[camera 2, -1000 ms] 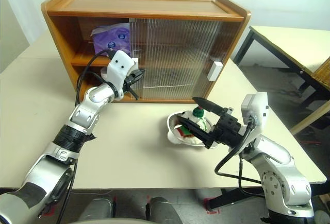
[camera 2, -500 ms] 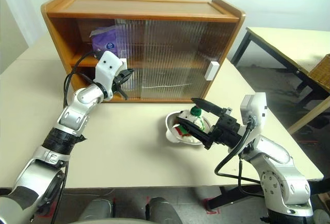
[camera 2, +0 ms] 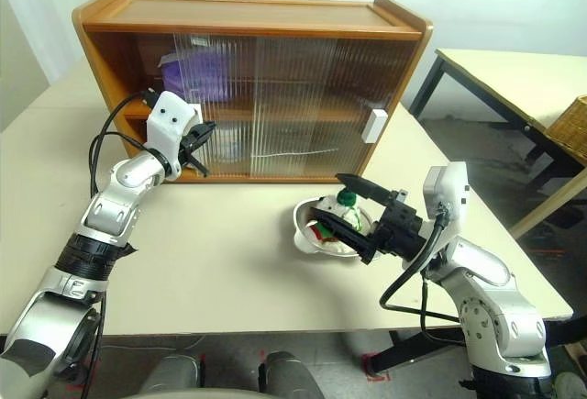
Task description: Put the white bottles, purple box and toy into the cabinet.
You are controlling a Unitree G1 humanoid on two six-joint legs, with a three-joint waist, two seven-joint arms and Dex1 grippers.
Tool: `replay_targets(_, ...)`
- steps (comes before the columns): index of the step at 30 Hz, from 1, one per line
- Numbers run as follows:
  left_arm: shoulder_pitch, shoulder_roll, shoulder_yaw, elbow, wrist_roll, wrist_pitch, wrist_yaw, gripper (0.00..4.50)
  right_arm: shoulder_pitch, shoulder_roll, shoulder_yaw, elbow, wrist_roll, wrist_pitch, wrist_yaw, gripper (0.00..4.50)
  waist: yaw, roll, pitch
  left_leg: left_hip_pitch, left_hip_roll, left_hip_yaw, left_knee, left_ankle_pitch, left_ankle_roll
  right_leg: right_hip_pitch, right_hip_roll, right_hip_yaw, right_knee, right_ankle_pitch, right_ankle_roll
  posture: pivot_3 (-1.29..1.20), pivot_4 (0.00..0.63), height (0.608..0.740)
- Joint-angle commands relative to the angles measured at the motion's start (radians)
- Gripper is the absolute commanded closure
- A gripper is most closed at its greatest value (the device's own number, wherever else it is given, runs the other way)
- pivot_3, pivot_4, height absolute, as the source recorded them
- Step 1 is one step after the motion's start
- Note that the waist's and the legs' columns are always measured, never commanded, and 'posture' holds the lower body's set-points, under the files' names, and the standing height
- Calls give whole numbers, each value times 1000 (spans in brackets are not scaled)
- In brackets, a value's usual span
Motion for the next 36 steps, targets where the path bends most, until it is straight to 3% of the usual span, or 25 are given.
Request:
replay_targets(1,18,44,76,13,9,33,44,4470,-11,-2,14,8,-14,-5,6,0,0,0,0,0,0,0,0,0,0,0,0,0,0,0,0,154,0,740)
replay_targets(36,102,178,197,3,-11,59,93,4470,-39,-2,40,31,-21,0,27,0,23,-1,1,0,2,-3,-18,8,-10,-6,1,0,0,1,-6,190,7,740)
